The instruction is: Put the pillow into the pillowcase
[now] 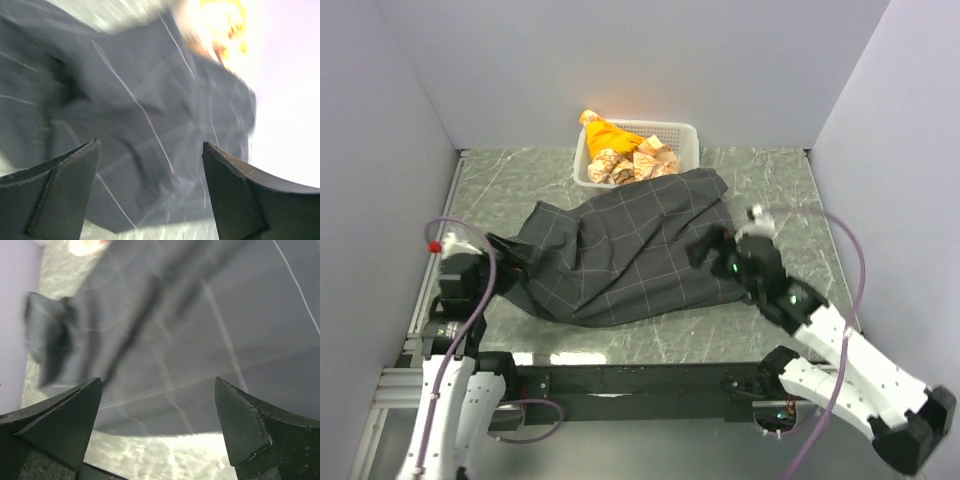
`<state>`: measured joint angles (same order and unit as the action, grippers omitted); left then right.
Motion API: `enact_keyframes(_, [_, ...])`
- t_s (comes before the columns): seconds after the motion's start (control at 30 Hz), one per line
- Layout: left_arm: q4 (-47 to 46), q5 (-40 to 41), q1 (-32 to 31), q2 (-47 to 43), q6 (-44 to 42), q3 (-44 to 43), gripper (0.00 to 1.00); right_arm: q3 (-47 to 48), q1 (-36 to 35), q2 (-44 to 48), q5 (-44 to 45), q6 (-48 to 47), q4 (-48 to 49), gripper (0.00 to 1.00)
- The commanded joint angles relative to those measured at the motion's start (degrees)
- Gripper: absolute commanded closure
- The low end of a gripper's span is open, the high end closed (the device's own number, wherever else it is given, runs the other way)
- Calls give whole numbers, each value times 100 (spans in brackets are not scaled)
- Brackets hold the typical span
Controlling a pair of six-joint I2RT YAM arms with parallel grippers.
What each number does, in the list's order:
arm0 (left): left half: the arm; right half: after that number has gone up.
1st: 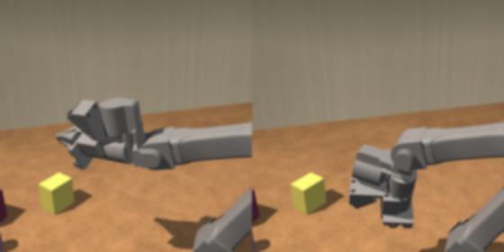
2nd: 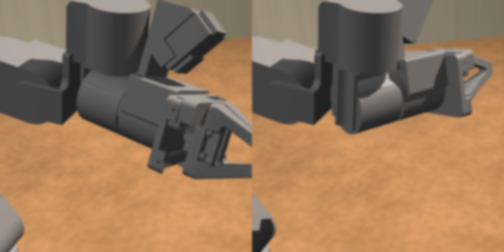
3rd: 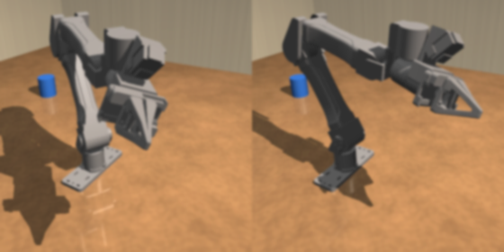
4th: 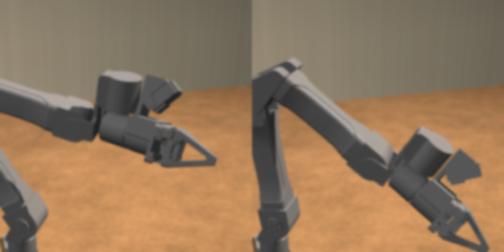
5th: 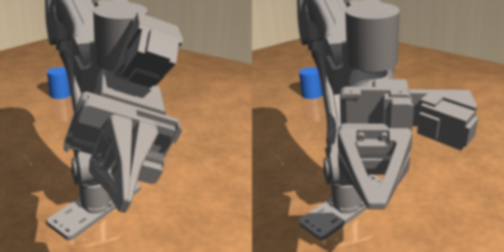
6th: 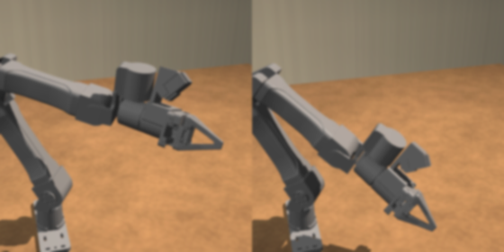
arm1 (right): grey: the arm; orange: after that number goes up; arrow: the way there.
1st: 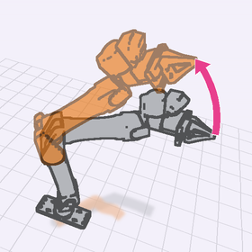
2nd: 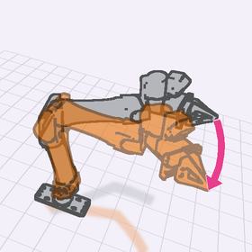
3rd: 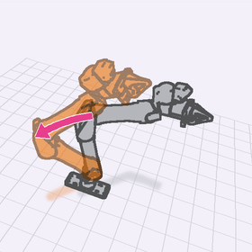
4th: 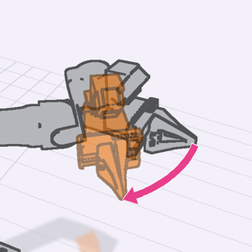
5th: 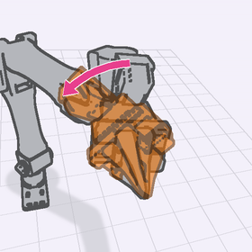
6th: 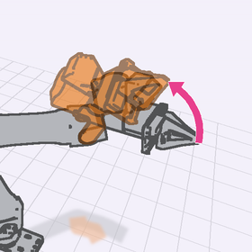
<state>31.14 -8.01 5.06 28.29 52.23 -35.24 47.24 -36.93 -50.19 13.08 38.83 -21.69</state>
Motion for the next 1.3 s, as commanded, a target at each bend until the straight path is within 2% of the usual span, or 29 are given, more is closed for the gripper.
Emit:
enact_keyframes(0.0, [-378,966,-1581,44,428,640,11,-1558,194,957,591,1090,201,0])
enact_keyframes(0.07, [-520,1379,-2251,360,788,747,8,-2084,448,1378,599,1363,174,0])
enact_keyframes(0.1, [-529,2025,-3021,500,893,704,7,-2227,537,1494,599,1425,174,0])
enact_keyframes(0.2, [-380,3397,-4411,1168,1351,300,2,-2667,1045,1662,319,1391,428,0])
enact_keyframes(0.33, [-590,3789,-4707,2256,1352,-131,5,-2914,1600,953,-481,1303,1166,0])
enact_keyframes(0.4, [-863,3807,-4690,2627,1264,-281,23,-2826,1697,679,-631,1198,1404,5])
enact_keyframes(0.43, [-872,3981,-4698,2985,1142,-368,35,-2600,1811,538,-657,1128,1387,12])
enact_keyframes(0.47, [-629,4131,-4664,3128,1097,-656,76,-2441,1873,537,-684,962,1143,44])
enact_keyframes(0.5, [-435,4324,-4559,3234,1088,-842,92,-2274,1926,598,-632,882,950,68])
enact_keyframes(0.53, [-241,4439,-4445,3287,1053,-1009,99,-1898,2022,860,-579,802,721,82])
enact_keyframes(0.57, [-161,4405,-4296,3227,948,-1263,99,-1686,2058,1036,-526,636,232,95])
enact_keyframes(0.63, [-195,4247,-3672,2790,589,-1414,99,-985,2128,1553,-368,460,-289,100])
enact_keyframes(0.7, [-205,4001,-2998,2454,333,-1625,99,-517,2242,1845,-236,214,-1010,100])
enact_keyframes(0.8, [50,3720,-2468,2102,7,-2099,99,222,2313,2145,-113,20,-1731,100])
enact_keyframes(0.87, [322,3745,-2448,2005,-63,-2467,99,391,2313,2268,-104,37,-1995,98])
enact_keyframes(0.9, [297,3545,-2448,1970,-107,-2522,99,356,2304,2329,-61,46,-2014,94])
enact_keyframes(0.93, [114,3343,-2448,1935,-221,-2540,99,147,2313,2461,-25,55,-2014,87])
enact_keyframes(0.97, [60,3054,-2448,1969,-291,-2540,99,23,2313,2505,27,107,-2075,69])
enact_keyframes(1.03, [68,2588,-2448,2231,-370,-2523,99,-301,2313,2637,-86,160,-2154,47])
enact_keyframes(1.07, [190,2577,-2448,2346,-371,-2496,99,-382,2313,2716,-330,256,-2172,28])
enact_keyframes(1.13, [252,2498,-2440,2592,-354,-2400,94,-566,2313,2979,-700,309,-2059,17])
enact_keyframes(1.17, [253,2454,-2440,2628,-310,-2225,87,-585,2313,3024,-806,292,-1971,10])
enact_keyframes(1.23, [130,2191,-2440,2568,-127,-1953,76,-576,2313,2885,-773,222,-1909,7])
enact_keyframes(1.27, [77,2120,-2440,2497,-21,-1594,51,-593,2313,2762,-737,135,-1761,5])
